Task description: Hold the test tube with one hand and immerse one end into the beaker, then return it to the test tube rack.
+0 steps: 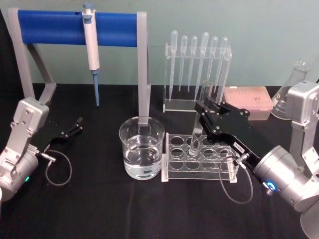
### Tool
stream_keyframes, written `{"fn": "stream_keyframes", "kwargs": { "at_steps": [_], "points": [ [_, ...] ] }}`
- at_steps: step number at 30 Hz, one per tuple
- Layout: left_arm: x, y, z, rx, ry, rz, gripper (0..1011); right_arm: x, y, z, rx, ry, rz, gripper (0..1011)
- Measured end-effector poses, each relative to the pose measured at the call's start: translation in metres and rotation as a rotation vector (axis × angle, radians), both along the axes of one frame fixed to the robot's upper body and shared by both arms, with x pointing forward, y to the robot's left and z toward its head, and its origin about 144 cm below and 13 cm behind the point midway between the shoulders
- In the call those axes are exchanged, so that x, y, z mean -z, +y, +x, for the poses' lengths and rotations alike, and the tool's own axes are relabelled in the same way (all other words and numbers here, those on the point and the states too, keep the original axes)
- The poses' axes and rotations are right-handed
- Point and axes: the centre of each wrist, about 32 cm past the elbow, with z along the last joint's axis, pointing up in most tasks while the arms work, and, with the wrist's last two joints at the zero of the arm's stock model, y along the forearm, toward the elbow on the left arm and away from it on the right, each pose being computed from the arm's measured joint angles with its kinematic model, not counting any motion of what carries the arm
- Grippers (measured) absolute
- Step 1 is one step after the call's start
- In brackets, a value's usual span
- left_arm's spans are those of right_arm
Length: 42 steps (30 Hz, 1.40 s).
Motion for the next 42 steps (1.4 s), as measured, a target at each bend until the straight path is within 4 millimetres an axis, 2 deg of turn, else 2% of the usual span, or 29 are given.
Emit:
{"fn": "stream_keyframes", "kwargs": {
  "at_steps": [21, 42],
  "points": [
    [0.000, 0.000, 0.000, 0.000, 0.000, 0.000, 1000, 0.011, 0.001, 0.007, 0.004, 0.029, -0.052, 222],
    [0.000, 0.000, 0.000, 0.000, 0.000, 0.000, 1000, 0.024, 0.004, 0.023, -0.021, 0.068, -0.154, 222]
  ]
}}
